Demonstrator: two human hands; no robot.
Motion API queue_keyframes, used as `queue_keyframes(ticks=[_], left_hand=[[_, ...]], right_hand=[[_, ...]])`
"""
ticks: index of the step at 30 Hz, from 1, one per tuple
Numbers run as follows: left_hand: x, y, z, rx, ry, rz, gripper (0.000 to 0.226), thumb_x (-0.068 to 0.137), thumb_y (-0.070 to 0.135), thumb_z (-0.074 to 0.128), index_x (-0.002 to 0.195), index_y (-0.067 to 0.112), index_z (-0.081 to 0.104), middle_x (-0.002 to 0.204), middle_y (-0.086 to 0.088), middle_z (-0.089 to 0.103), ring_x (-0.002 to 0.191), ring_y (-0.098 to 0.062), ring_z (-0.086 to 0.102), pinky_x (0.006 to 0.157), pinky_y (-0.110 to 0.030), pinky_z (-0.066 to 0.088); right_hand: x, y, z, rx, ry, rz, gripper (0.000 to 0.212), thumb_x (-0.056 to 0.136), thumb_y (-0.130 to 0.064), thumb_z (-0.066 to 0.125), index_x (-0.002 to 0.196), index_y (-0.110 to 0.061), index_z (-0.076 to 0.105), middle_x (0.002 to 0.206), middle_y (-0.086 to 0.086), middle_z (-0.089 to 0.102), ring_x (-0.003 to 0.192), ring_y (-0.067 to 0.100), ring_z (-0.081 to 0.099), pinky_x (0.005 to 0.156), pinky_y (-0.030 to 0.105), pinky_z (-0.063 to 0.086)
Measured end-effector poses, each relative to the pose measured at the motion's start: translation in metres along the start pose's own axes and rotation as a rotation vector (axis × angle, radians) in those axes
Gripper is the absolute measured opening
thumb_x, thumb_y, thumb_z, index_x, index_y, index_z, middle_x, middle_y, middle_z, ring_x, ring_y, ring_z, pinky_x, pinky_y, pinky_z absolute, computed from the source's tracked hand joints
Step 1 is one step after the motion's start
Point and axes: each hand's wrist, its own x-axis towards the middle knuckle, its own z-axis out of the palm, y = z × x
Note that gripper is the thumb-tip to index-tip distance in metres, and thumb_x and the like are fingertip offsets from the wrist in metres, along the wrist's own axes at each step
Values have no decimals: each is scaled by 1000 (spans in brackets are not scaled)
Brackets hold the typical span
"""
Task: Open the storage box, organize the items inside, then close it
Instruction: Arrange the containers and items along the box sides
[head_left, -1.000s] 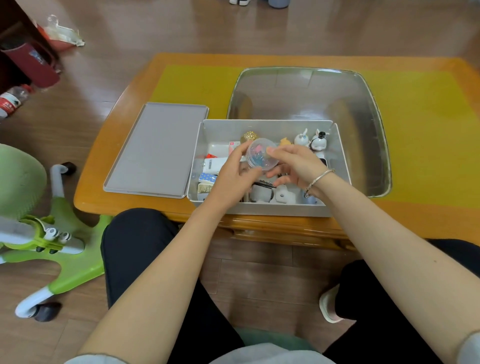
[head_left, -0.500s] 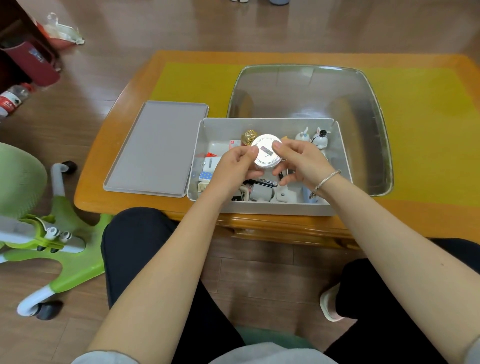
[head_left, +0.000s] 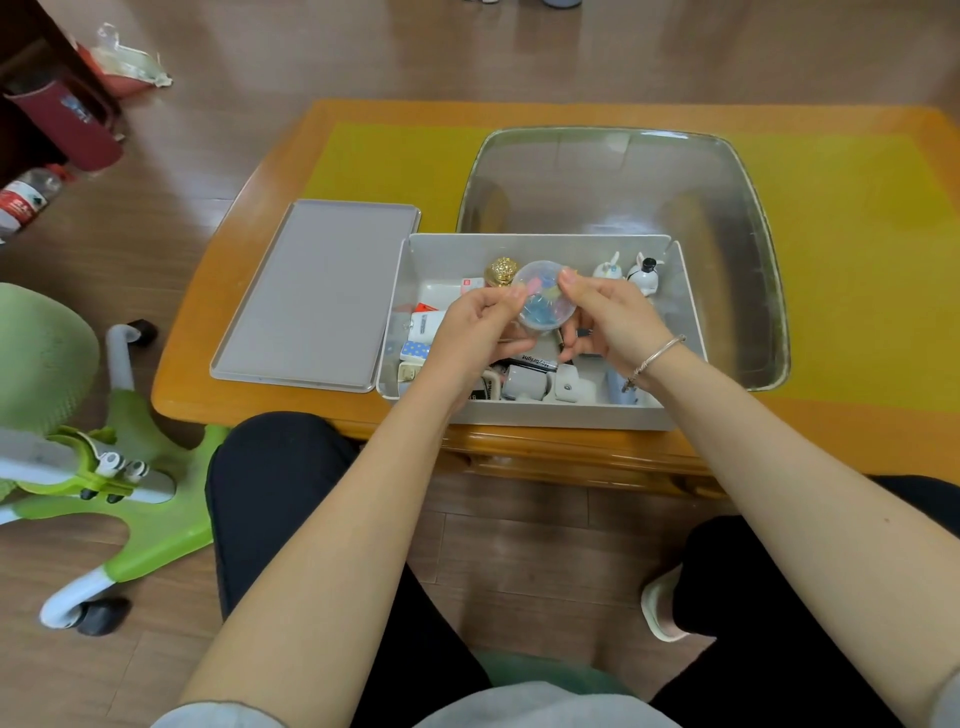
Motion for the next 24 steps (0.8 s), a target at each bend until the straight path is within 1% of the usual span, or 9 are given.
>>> queue_keyframes(ticks=[2,3,7,9,13,16,18,21,24], left_hand=[[0,2,-1,-7,-36,-35,19,95,33,57,97,16,63,100,-11,67,90,-18,65,83,-32,57],[1,3,-1,-11,-58,-57,17,95,34,56,94,19,63,97,-8,68,90,-18,66,83,-33,57],[2,3,-3,-43,-112,-128,18,97,34,54,99,20,64,107,-11,69,98,-22,68,78,-31,58],[2,4,-3,-38,-127,-118,23,94,39,58,100,17,66,105,-11,70,93,-20,69,74,-29,57],[3,5,-6,-36,-108,-124,34,95,41,54,104,10,65,93,-8,71,81,-15,70,62,-24,55],[4,5,-7,-3,-99,-130,33,97,40,51,102,10,64,90,-9,70,79,-15,70,57,-22,53],[3,4,-5,-3,-99,-122,31,98,37,50,99,9,63,88,-9,69,77,-15,70,56,-23,55],[2,2,-2,-41,-90,-97,28,98,34,51,96,9,63,88,-10,67,78,-14,70,62,-28,58],[4,1,0,-52,-92,-112,24,96,35,54,100,12,63,94,-9,70,85,-18,71,66,-33,59]], right_hand=[[0,0,-2,-19,7,12,34,92,-41,55,80,-11,66,52,5,53,49,17,52,49,29,53],[-1,0,-3,-26,14,12,32,91,-42,57,79,-14,67,55,5,53,49,15,52,47,27,52],[-3,1,-4,-39,18,3,28,88,-45,60,79,-20,70,64,3,57,53,11,54,47,25,51],[-3,0,-4,-16,26,26,32,88,-46,59,76,-18,68,64,5,58,53,13,55,48,26,52],[-3,-5,-6,61,-17,119,43,89,-48,55,95,-6,64,71,7,61,56,14,57,49,29,53],[-3,-6,-5,13,-33,128,39,93,-42,52,96,-5,62,68,6,61,57,14,56,48,26,52],[-3,-7,-4,9,-15,102,35,96,-37,49,88,-5,61,66,7,59,56,13,52,48,26,51],[-3,-9,-2,-13,-1,60,35,98,-32,47,76,-7,59,60,4,56,53,13,50,47,26,49],[-2,-9,-1,-93,51,51,31,98,-33,47,81,-11,60,68,4,55,57,10,51,43,25,48]])
